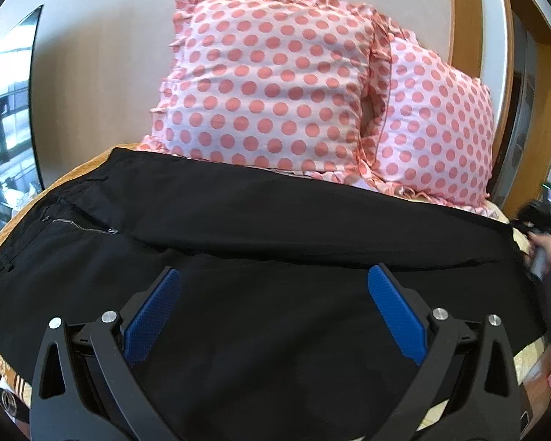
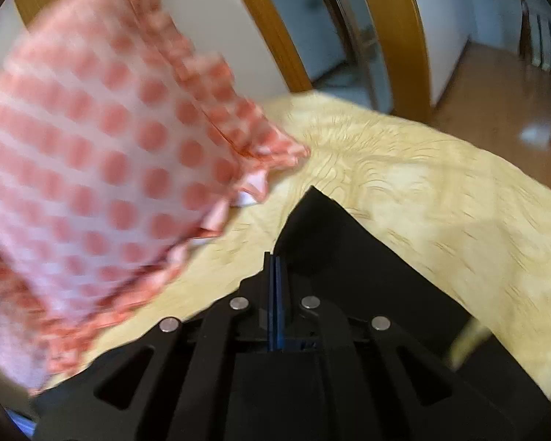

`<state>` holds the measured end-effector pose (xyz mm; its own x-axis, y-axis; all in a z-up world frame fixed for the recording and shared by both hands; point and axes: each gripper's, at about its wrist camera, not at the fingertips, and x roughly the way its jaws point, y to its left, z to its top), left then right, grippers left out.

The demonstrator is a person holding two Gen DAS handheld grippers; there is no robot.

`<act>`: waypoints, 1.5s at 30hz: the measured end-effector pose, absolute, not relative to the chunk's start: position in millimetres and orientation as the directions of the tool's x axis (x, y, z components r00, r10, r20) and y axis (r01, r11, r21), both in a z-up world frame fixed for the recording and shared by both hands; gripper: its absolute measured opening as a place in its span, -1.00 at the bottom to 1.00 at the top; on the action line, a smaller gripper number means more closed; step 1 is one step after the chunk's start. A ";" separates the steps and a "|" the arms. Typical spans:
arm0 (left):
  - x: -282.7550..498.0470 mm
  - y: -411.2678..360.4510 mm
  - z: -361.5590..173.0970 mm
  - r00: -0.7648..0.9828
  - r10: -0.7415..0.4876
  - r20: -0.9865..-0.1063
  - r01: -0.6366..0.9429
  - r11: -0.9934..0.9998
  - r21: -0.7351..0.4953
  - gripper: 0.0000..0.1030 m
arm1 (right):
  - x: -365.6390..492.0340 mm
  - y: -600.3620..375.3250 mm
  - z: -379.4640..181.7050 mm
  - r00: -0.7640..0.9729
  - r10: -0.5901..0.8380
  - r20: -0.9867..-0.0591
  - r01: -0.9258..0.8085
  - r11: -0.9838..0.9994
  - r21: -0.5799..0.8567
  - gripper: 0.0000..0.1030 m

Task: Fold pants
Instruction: 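Grasp the trouser leg end with the right gripper and lift it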

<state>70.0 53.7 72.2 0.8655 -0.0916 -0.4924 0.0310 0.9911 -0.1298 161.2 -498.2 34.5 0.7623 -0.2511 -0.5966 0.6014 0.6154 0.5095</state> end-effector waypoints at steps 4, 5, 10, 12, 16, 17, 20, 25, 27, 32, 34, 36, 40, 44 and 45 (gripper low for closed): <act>64.4 60.3 75.0 0.866 -0.079 -0.494 0.008 0.989 -0.145 0.97 | 71.1 -471.4 40.0 0.869 -0.181 -0.461 0.467 0.610 0.641 -0.99; 64.3 62.9 75.5 0.863 -0.079 -0.499 0.002 0.988 -0.154 0.97 | 51.2 -463.6 36.1 0.876 -0.173 -0.450 0.455 0.607 0.651 -0.99; 71.3 75.7 80.7 0.845 -0.088 -0.527 -0.018 0.981 -0.194 0.97 | 0.0 -448.0 -9.9 0.873 -0.079 -0.481 0.447 0.521 0.727 -0.98; 73.8 80.2 83.5 0.845 -0.075 -0.530 -0.030 0.982 -0.186 0.97 | -4.8 -446.9 -19.7 0.871 -0.055 -0.488 0.447 0.497 0.743 -0.91; 83.0 89.1 94.2 0.868 -0.036 -0.495 -0.046 0.987 -0.152 0.97 | -5.4 -455.0 -24.8 0.870 -0.037 -0.491 0.455 0.445 0.772 -0.20; 88.2 91.7 97.4 0.870 -0.016 -0.494 -0.057 0.989 -0.133 0.97 | -4.4 -456.4 -23.4 0.870 -0.039 -0.491 0.454 0.448 0.770 -0.12; 107.7 98.3 103.8 0.856 0.026 -0.517 -0.083 0.993 -0.087 0.97 | 0.8 -458.7 -21.1 0.874 -0.050 -0.484 0.451 0.459 0.766 -0.03; 155.7 114.5 109.4 0.819 0.010 -0.574 -0.103 0.986 -0.129 0.97 | 12.5 -469.1 -37.0 0.898 0.003 -0.439 0.395 0.432 0.811 -0.97; 179.5 122.3 108.9 0.790 -0.024 -0.613 -0.105 0.979 -0.174 0.97 | -5.6 -470.7 -25.5 0.937 -0.019 -0.348 0.318 0.455 0.832 -0.97; 254.5 136.5 89.2 0.677 -0.074 -0.732 -0.190 0.944 -0.271 0.97 | -27.5 -477.2 -10.6 0.957 -0.042 -0.288 0.273 0.473 0.838 -0.97; 276.3 137.1 80.0 0.644 -0.077 -0.761 -0.224 0.932 -0.284 0.97 | -27.1 -479.1 -9.8 0.959 -0.032 -0.283 0.264 0.473 0.841 -0.97; 297.2 138.4 72.0 0.619 -0.079 -0.781 -0.259 0.918 -0.299 0.97 | -27.8 -480.9 -8.6 0.960 -0.035 -0.278 0.261 0.474 0.841 -0.97; 345.6 140.8 53.1 0.533 -0.015 -0.846 -0.353 0.905 -0.238 0.74 | -34.7 -482.3 -4.5 0.966 -0.041 -0.256 0.244 0.476 0.845 -0.97; 360.5 155.4 36.8 0.478 -0.054 -0.877 -0.399 0.876 -0.272 -0.48 | -37.6 -482.5 1.2 0.967 -0.043 -0.252 0.240 0.492 0.837 -0.97; 348.6 164.2 40.1 0.505 -0.075 -0.860 -0.415 0.852 -0.318 -0.66 | -38.3 -483.8 1.8 0.966 -0.048 -0.254 0.244 0.495 0.834 -0.97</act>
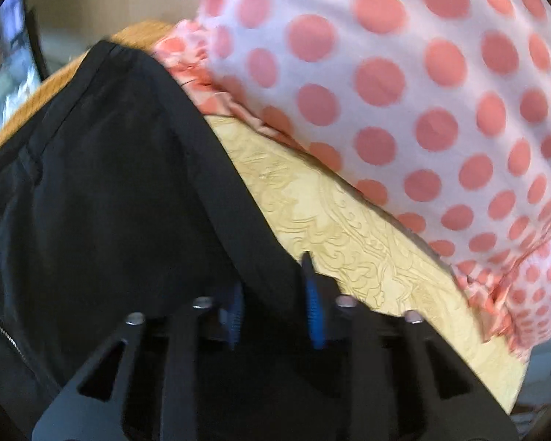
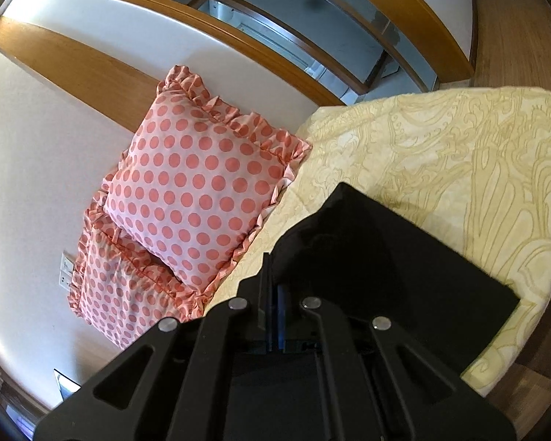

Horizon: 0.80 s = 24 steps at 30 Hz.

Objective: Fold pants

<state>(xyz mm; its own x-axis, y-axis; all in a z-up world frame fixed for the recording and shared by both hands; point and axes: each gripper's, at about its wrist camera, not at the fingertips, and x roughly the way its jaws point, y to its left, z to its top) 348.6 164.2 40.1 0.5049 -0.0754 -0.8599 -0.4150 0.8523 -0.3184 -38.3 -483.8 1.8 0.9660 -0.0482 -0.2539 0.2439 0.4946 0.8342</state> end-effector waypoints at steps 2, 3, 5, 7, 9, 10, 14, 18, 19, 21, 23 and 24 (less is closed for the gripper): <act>324.5 173.6 53.0 0.551 -0.087 -0.830 -0.404 0.843 -0.356 -0.72 | -39.1 -486.7 1.4 0.965 -0.051 -0.258 0.248 0.499 0.830 -0.97; 296.6 179.7 68.5 0.599 -0.095 -0.795 -0.376 0.843 -0.384 -0.72 | -39.6 -488.1 1.0 0.964 -0.056 -0.262 0.254 0.501 0.827 -0.97; 242.0 185.6 93.0 0.676 -0.078 -0.732 -0.338 0.851 -0.403 -0.72 | -42.7 -489.8 -0.8 0.961 -0.071 -0.267 0.265 0.510 0.818 -0.97; 176.2 186.6 112.6 0.742 -0.033 -0.670 -0.307 0.871 -0.383 -0.72 | -47.0 -489.8 -2.5 0.957 -0.089 -0.275 0.281 0.517 0.809 -0.97; 108.1 186.5 114.5 0.779 0.014 -0.627 -0.304 0.883 -0.358 -0.72 | -54.3 -491.3 -6.8 0.952 -0.110 -0.285 0.300 0.515 0.803 -0.97; 90.3 187.6 109.4 0.780 0.029 -0.625 -0.312 0.884 -0.348 -0.72 | -57.1 -492.0 -8.9 0.950 -0.117 -0.289 0.307 0.512 0.802 -0.97; 11.3 192.7 58.6 0.730 0.112 -0.674 -0.388 0.880 -0.274 -0.72 | -69.8 -496.7 -22.7 0.939 -0.132 -0.318 0.342 0.480 0.808 -0.97; -17.5 187.4 34.0 0.718 0.137 -0.683 -0.420 0.867 -0.268 -0.72 | -77.7 -496.9 -31.1 0.929 -0.136 -0.345 0.367 0.467 0.804 -0.97; -21.3 185.9 34.1 0.725 0.143 -0.674 -0.421 0.867 -0.268 -0.72 | -79.1 -497.6 -32.2 0.929 -0.132 -0.345 0.366 0.464 0.807 -0.97; -24.4 184.7 33.5 0.733 0.152 -0.663 -0.420 0.868 -0.265 -0.71 | -80.3 -498.1 -31.9 0.929 -0.131 -0.347 0.367 0.466 0.805 -0.97; -24.4 183.1 29.9 0.728 0.156 -0.667 -0.422 0.869 -0.258 -0.71 | -78.3 -499.9 -34.7 0.917 -0.126 -0.379 0.392 0.457 0.798 -0.97; -25.6 183.8 27.5 0.727 0.152 -0.669 -0.422 0.868 -0.261 -0.71 | -77.2 -501.4 -38.1 0.910 -0.118 -0.398 0.406 0.449 0.796 -0.97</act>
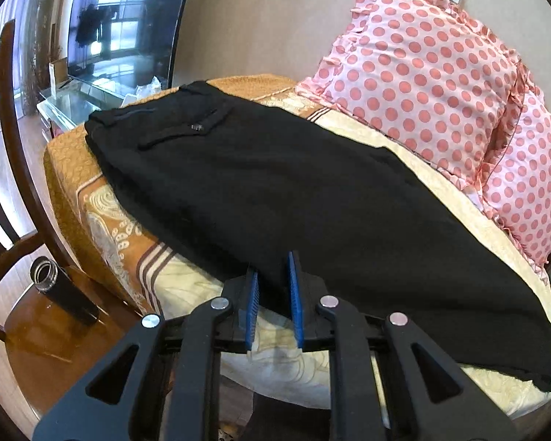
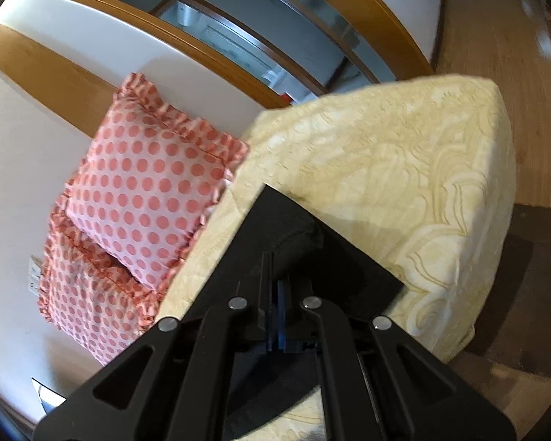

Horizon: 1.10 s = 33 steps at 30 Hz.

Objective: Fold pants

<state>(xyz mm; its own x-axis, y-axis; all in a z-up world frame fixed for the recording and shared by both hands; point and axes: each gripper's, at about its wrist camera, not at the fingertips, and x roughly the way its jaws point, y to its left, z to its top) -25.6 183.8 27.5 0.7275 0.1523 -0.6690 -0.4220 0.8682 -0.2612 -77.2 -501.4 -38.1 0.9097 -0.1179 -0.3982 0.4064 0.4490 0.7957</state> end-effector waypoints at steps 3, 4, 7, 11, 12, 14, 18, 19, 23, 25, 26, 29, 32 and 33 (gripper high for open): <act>-28.7 184.3 23.7 0.731 0.145 -0.666 -0.413 0.872 -0.264 -0.71 | -80.0 -503.0 -41.4 0.907 -0.104 -0.408 0.411 0.434 0.802 -0.97; -30.2 184.2 24.1 0.735 0.141 -0.663 -0.407 0.874 -0.265 -0.71 | -85.3 -501.8 -37.8 0.915 -0.113 -0.388 0.396 0.437 0.807 -0.97; -37.0 188.6 24.4 0.746 0.121 -0.655 -0.396 0.871 -0.291 -0.73 | -94.3 -499.7 -34.1 0.904 -0.142 -0.404 0.423 0.443 0.791 -0.97; -40.1 187.5 25.3 0.756 0.127 -0.642 -0.380 0.884 -0.273 -0.75 | -100.8 -500.3 -37.3 0.899 -0.150 -0.411 0.433 0.438 0.788 -0.97; -38.3 185.8 22.9 0.749 0.131 -0.649 -0.380 0.888 -0.258 -0.75 | -97.9 -501.2 -39.4 0.888 -0.155 -0.434 0.455 0.441 0.773 -0.97; -38.2 181.4 21.2 0.749 0.149 -0.646 -0.374 0.900 -0.226 -0.74 | -93.1 -501.7 -43.5 0.876 -0.146 -0.460 0.474 0.435 0.765 -0.96; -46.1 186.9 22.2 0.766 0.113 -0.633 -0.340 0.907 -0.249 -0.68 | -101.8 -494.7 -41.7 0.847 -0.192 -0.496 0.525 0.447 0.724 -0.48; -48.4 188.7 22.5 0.767 0.104 -0.633 -0.335 0.906 -0.257 -0.66 | -107.6 -493.8 -40.3 0.855 -0.195 -0.481 0.514 0.444 0.734 -0.04; -61.6 189.4 32.7 0.780 0.130 -0.612 -0.339 0.910 -0.238 -0.63 | -123.5 -484.4 -23.5 0.824 -0.300 -0.482 0.566 0.480 0.670 0.37; -67.7 188.3 44.5 0.806 0.153 -0.571 -0.336 0.913 -0.231 -0.63 | -123.8 -484.7 -23.1 0.825 -0.296 -0.481 0.564 0.483 0.670 0.22; -69.0 188.4 47.7 0.816 0.152 -0.558 -0.332 0.913 -0.236 -0.62 | -121.0 -485.8 -25.6 0.825 -0.281 -0.490 0.563 0.477 0.675 0.18; -69.3 188.1 59.9 0.846 0.171 -0.506 -0.327 0.915 -0.237 0.11 | -109.7 -483.5 -40.0 0.836 -0.210 -0.508 0.542 0.462 0.702 -0.18; -64.2 188.0 65.0 0.858 0.210 -0.469 -0.337 0.919 -0.204 0.45 | -104.6 -471.4 -42.1 0.826 -0.241 -0.510 0.558 0.479 0.677 -0.19; -61.0 188.9 64.6 0.858 0.206 -0.470 -0.331 0.922 -0.200 0.47 | -104.2 -469.3 -42.4 0.826 -0.245 -0.508 0.559 0.477 0.678 -0.19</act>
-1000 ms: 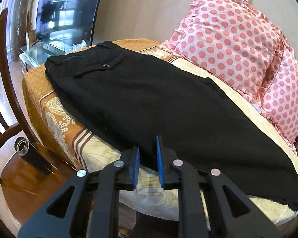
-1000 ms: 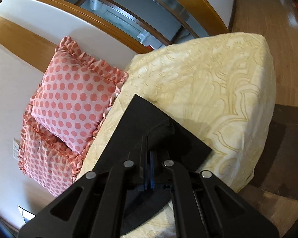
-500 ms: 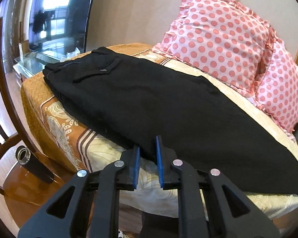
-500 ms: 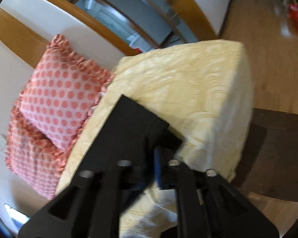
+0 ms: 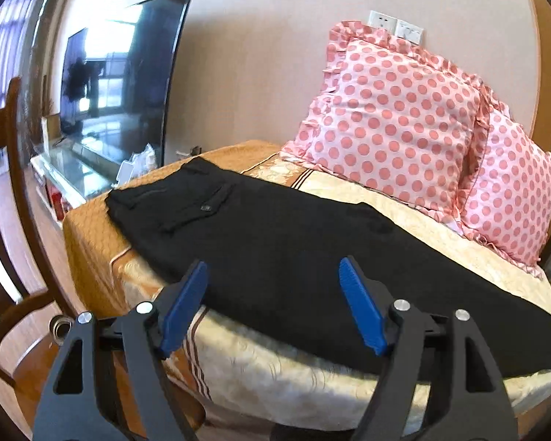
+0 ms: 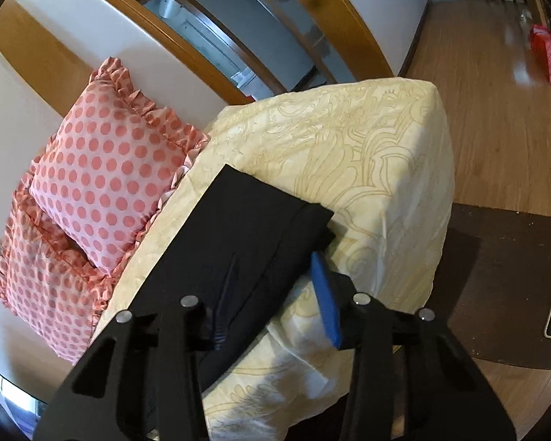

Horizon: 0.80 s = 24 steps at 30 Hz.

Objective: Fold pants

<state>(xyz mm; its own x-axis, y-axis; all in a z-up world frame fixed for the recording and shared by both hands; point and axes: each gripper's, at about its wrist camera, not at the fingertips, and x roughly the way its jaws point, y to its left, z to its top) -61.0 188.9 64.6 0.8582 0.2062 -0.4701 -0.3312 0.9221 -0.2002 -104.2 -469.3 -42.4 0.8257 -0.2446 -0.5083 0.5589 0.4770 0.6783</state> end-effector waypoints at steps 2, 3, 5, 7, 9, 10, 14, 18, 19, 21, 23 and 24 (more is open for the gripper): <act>-51.8 194.7 58.3 0.845 0.203 -0.494 -0.334 0.922 -0.194 0.49 | -105.2 -468.0 -44.4 0.831 -0.248 -0.497 0.553 0.454 0.698 -0.19; -49.0 197.4 54.4 0.838 0.210 -0.504 -0.346 0.918 -0.193 0.49 | -107.0 -467.1 -45.3 0.836 -0.243 -0.493 0.548 0.427 0.719 -0.19; -42.1 204.3 44.3 0.821 0.214 -0.529 -0.362 0.912 -0.194 0.49 | -105.5 -464.5 -43.9 0.827 -0.248 -0.505 0.562 0.423 0.711 -0.20; -38.2 208.1 34.5 0.804 0.202 -0.559 -0.363 0.911 -0.194 0.52 | -99.0 -460.0 -41.8 0.813 -0.270 -0.516 0.580 0.442 0.684 -0.19; -34.4 211.7 23.1 0.785 0.182 -0.591 -0.364 0.909 -0.204 0.60 | -86.4 -460.5 -42.8 0.830 -0.249 -0.500 0.554 0.475 0.684 -0.49; -32.6 214.8 14.5 0.775 0.159 -0.612 -0.360 0.906 -0.221 0.60 | -81.5 -463.1 -46.2 0.846 -0.215 -0.488 0.527 0.473 0.706 -0.87; -38.3 212.4 10.2 0.790 0.174 -0.588 -0.348 0.917 -0.196 0.71 | -71.9 -449.4 -30.6 0.893 -0.207 -0.399 0.447 0.501 0.741 -0.89; -37.5 212.4 9.3 0.797 0.166 -0.581 -0.336 0.921 -0.197 0.75 | -33.2 -386.8 20.0 0.952 -0.068 -0.297 0.264 0.672 0.692 -0.89; -37.7 211.8 9.4 0.797 0.169 -0.580 -0.336 0.922 -0.194 0.75 | -18.4 -360.4 33.7 0.963 0.011 -0.269 0.181 0.714 0.676 -0.89; -37.8 211.1 9.2 0.797 0.171 -0.579 -0.336 0.922 -0.191 0.75 | 12.4 -299.4 54.5 0.952 0.196 -0.234 0.000 0.766 0.642 -0.89; -37.9 211.6 9.3 0.798 0.163 -0.580 -0.335 0.921 -0.201 0.75 | 37.9 -239.7 61.1 0.900 0.361 -0.244 -0.147 0.778 0.610 -0.89; -38.9 212.7 9.6 0.799 0.154 -0.581 -0.334 0.918 -0.215 0.75 | 51.8 -202.8 58.4 0.852 0.449 -0.270 -0.221 0.775 0.592 -0.89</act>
